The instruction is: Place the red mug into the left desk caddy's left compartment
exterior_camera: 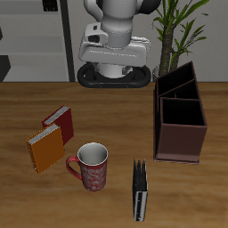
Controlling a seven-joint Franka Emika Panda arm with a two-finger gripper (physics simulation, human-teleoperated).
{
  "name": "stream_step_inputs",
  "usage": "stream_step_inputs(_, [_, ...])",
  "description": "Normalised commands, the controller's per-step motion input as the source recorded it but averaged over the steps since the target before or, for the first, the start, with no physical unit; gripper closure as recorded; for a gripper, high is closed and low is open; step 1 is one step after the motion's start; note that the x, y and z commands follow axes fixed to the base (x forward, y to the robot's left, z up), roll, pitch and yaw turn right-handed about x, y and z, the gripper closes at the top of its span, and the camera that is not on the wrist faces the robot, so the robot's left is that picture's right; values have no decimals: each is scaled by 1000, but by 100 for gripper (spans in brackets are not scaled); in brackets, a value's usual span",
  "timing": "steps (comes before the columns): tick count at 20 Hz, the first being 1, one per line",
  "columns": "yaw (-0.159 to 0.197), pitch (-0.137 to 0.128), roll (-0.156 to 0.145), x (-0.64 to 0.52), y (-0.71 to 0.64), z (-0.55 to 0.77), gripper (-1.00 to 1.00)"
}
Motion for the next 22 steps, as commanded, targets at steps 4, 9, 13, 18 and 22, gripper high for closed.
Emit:
stream_step_inputs(4, [35, -14, 69, -79, 621, 5, -100])
stream_step_inputs(9, [19, 7, 49, -4, 295, 21, -100])
stream_step_inputs(13, [67, 4, 16, 68, 164, -43, -100])
stream_step_inputs(18, [22, 19, 42, 157, -85, 49, -100])
stream_step_inputs(22, [18, -36, -74, 248, -341, 202, -100])
